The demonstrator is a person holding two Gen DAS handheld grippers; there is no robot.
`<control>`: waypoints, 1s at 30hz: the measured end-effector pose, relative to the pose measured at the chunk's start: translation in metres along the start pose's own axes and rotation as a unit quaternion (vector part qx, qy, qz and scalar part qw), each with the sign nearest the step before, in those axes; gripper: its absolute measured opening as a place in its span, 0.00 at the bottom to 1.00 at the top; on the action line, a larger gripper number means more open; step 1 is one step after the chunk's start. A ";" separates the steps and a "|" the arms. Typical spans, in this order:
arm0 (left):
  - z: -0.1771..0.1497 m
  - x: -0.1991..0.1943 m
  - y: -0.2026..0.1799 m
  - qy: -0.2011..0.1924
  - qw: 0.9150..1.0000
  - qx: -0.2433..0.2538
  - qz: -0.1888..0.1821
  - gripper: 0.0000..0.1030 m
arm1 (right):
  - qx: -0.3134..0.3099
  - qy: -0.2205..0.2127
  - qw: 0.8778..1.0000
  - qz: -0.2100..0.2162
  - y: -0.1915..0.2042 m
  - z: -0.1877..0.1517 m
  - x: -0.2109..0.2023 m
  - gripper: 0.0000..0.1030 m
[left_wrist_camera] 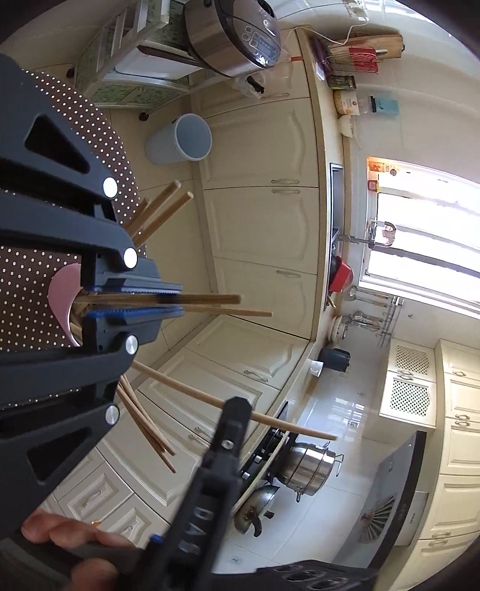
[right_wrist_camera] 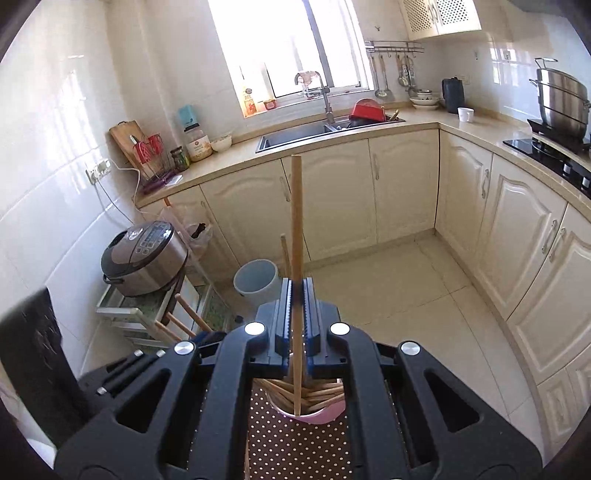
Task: Organize utensils
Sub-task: 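Lift both held chopsticks upright and carry them over the pink cup, then open both grippers to drop the chopsticks into the pink cup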
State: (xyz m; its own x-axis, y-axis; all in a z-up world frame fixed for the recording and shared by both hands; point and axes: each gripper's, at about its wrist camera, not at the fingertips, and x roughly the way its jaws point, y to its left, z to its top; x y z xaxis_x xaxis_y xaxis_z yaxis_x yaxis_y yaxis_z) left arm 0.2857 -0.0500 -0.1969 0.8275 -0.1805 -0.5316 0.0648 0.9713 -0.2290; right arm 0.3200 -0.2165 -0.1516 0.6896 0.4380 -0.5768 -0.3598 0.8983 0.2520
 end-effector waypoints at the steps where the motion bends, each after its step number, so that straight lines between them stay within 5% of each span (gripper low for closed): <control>1: 0.000 -0.002 0.001 -0.001 1.000 -0.002 0.000 0.16 | -0.001 0.002 1.000 -0.001 0.001 -0.002 0.001 0.06; 30: -0.010 -0.050 0.021 0.022 0.996 0.029 0.075 0.32 | -0.006 0.097 0.995 -0.040 0.018 -0.073 0.034 0.06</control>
State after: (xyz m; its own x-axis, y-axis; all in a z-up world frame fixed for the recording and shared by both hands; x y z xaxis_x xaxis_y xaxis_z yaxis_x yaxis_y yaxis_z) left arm 0.2398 -0.0224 -0.1828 0.8051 -0.0372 -0.5920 -0.0258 0.9949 -0.0977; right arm 0.2905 -0.1878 -0.2233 0.5831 0.3499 -0.7332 -0.3168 0.9290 0.1914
